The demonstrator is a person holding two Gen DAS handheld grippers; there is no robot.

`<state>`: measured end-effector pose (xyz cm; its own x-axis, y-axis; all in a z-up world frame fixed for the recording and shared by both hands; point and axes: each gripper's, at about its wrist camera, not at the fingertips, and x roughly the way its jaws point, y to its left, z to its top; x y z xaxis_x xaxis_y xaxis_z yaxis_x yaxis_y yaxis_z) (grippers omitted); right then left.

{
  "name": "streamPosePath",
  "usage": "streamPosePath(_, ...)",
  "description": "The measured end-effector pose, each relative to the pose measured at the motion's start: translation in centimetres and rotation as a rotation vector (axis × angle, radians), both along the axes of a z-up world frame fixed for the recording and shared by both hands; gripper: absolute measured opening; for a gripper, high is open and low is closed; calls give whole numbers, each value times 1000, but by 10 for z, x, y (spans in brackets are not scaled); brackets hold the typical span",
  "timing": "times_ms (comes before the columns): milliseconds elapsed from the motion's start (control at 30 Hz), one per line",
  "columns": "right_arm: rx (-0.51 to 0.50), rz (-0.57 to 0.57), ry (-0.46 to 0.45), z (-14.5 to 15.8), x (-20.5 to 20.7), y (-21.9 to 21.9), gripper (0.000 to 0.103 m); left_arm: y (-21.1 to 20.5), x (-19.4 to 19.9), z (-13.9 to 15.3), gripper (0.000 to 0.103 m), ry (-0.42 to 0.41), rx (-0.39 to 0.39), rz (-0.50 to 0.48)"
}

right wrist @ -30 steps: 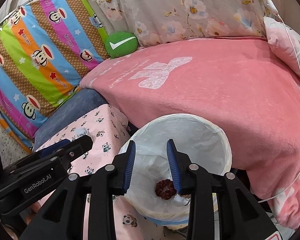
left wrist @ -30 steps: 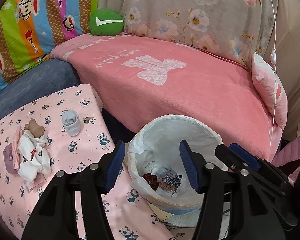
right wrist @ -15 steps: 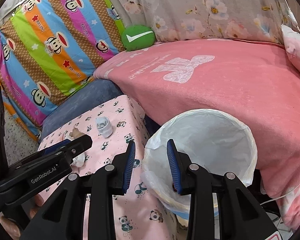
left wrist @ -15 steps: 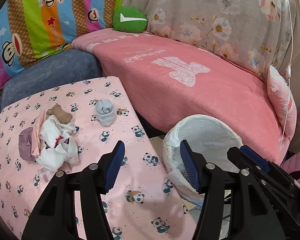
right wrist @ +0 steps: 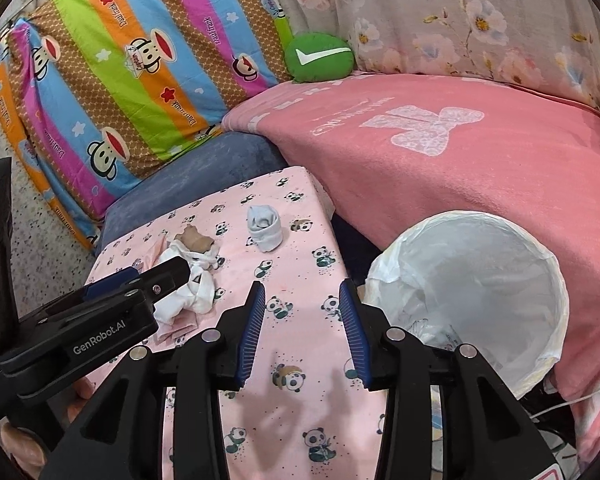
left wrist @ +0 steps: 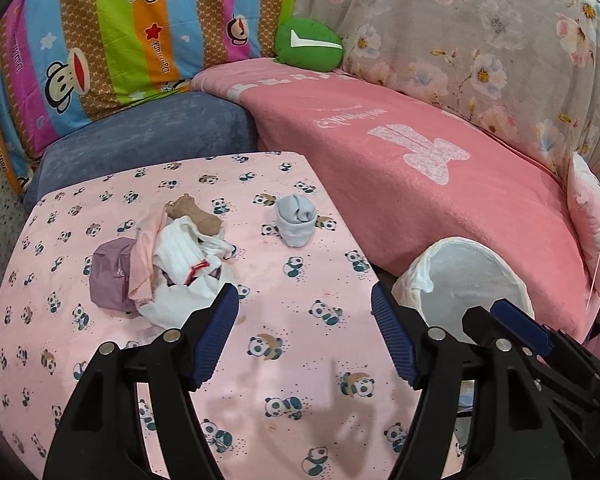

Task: Collect trash
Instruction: 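Move both tools back to the cloth pile on the table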

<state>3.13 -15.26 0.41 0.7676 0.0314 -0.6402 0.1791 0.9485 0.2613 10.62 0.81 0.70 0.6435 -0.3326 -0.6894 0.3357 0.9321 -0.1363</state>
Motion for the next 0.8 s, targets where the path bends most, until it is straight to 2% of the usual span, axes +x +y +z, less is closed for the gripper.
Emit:
streamPosePath(300,-21,85,18,-2,26,52,40,49,16,-14,66,32,-11,76)
streamPosePath(667,-31,202,41,-16,74,120,40,140,54,-45,67,95,4,251)
streamPosePath(800,-14,231,62,-25,96,141,40,159,67,-54,72,107,16,274)
